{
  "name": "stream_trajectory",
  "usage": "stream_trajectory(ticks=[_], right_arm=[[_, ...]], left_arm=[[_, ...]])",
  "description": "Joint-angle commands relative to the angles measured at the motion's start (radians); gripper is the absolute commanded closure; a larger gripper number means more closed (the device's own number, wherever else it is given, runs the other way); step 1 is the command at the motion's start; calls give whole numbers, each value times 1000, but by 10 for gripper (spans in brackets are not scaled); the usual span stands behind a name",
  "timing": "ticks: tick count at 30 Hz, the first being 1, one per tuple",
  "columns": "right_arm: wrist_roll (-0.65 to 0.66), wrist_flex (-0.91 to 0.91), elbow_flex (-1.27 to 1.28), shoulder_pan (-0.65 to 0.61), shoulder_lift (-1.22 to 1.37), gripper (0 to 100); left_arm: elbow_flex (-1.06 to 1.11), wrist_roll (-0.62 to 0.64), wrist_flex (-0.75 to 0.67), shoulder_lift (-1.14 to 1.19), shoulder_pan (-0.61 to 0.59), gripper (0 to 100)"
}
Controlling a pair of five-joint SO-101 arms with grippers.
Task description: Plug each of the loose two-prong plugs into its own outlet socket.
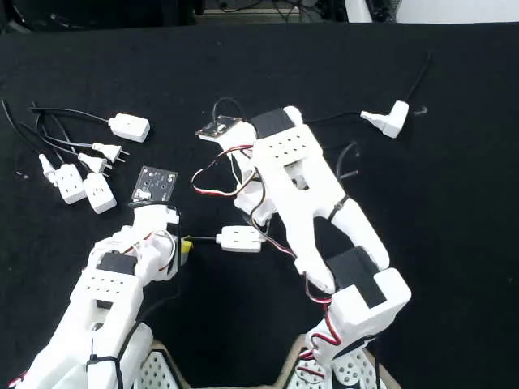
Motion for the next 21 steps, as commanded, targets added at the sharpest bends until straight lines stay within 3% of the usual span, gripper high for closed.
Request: stream_trajectory(ticks=[1,21], right_arm=[[2,-23,7,-25,2,988],[31,-23,12,-55,1,988]], left_arm=[[-19,0,-12,0,-8,780],[-19,0,-8,-2,-8,780]])
